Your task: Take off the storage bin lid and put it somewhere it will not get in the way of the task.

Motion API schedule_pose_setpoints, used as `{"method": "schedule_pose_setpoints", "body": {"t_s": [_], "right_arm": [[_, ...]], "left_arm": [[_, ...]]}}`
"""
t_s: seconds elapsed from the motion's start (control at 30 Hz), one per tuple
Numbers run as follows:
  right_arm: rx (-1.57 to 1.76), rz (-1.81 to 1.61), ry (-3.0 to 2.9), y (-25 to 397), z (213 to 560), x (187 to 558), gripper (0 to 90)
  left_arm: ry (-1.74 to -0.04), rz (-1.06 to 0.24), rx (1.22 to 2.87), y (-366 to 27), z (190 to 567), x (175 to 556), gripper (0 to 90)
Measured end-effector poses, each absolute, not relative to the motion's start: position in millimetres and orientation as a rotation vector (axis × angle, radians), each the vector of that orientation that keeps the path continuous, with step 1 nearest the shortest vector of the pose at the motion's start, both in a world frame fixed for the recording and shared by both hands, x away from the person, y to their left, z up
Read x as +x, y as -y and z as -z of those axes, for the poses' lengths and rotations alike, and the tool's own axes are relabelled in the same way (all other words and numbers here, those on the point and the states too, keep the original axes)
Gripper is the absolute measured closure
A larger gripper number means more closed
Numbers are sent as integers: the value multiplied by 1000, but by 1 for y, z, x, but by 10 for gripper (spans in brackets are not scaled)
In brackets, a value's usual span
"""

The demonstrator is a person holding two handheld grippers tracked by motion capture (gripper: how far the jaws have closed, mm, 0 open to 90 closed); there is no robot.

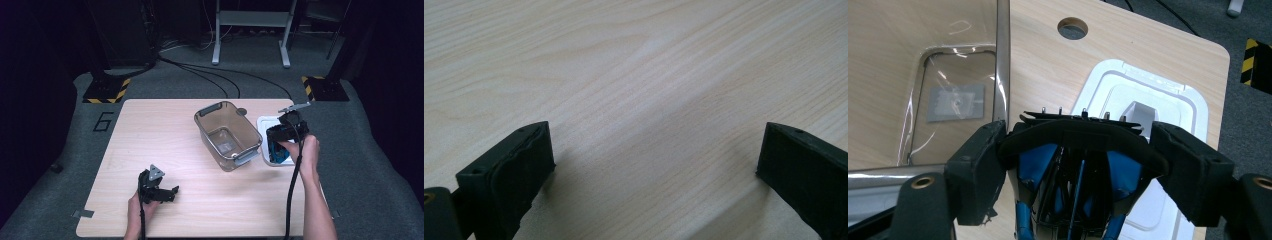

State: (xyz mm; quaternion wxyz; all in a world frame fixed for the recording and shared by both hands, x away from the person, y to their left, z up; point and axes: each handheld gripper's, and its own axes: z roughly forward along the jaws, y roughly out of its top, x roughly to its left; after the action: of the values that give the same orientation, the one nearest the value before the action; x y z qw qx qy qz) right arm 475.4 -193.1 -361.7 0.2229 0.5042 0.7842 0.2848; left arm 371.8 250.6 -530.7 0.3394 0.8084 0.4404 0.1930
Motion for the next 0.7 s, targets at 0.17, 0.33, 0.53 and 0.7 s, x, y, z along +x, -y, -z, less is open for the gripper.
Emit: {"method": "schedule_pose_setpoints", "body": {"t_s": [0.17, 0.33, 0.53, 0.7], "right_arm": [[1392, -780, -2162, 193, 358, 482, 242], [1383, -768, -2157, 192, 352, 488, 242], [1371, -754, -2150, 190, 344, 494, 242], [1363, -750, -2141, 188, 338, 499, 242]], "left_arm": [[-1146, -501, 2106, -251, 531, 372, 16], [-1147, -502, 2105, -251, 531, 372, 16], [-1146, -502, 2105, -251, 531, 372, 16], [-1145, -499, 2107, -251, 531, 372, 16]]}}
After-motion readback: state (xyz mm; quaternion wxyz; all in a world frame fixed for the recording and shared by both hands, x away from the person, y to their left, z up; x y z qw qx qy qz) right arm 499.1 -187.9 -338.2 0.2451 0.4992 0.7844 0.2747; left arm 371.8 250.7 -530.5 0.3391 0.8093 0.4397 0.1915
